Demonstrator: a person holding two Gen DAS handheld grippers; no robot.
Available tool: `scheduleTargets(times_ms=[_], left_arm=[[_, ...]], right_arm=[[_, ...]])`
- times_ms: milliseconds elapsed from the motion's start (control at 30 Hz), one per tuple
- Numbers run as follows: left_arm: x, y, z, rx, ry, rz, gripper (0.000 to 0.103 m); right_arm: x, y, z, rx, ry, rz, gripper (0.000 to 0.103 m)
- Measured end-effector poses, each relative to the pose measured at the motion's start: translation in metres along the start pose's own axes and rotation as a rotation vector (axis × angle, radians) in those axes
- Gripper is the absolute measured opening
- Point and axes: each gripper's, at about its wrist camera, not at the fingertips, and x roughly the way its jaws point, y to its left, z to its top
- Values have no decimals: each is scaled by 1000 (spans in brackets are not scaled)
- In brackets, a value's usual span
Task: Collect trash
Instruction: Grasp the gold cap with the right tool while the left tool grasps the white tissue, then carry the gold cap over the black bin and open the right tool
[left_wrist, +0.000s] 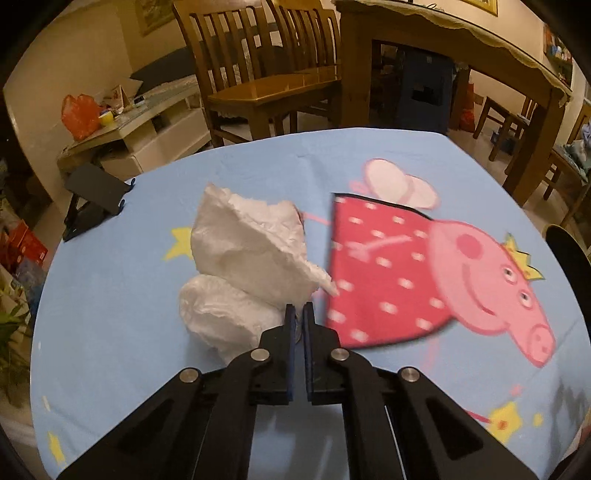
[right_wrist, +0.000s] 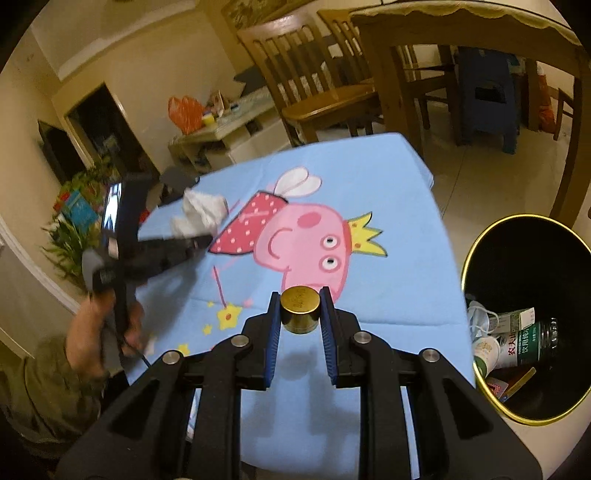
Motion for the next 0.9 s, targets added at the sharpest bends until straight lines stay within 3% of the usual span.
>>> scheduleTargets(times_ms=[200, 300, 400, 500, 700, 900], left_arm=[[-14, -28, -10, -87, -6, -15, 3], [-23, -47, -6, -96, -20, 2, 3], [-37, -74, -1, -44, -54, 28, 3], [-52, -104, 5, 23, -88, 37, 3], [-63, -145, 7, 61, -92, 1, 3], [-79, -181, 10, 123, -123, -66, 3]], right_arm=[[-33, 5, 13, -6, -140, -21, 21], [-46, 3, 16, 23, -178, 14, 21], [-55, -4, 16, 72, -199, 53, 21], [-68, -11, 15, 87, -232, 20, 21], [-87, -54, 9, 225, -246, 11, 21], [-103, -77, 8, 232, -273, -55, 21]])
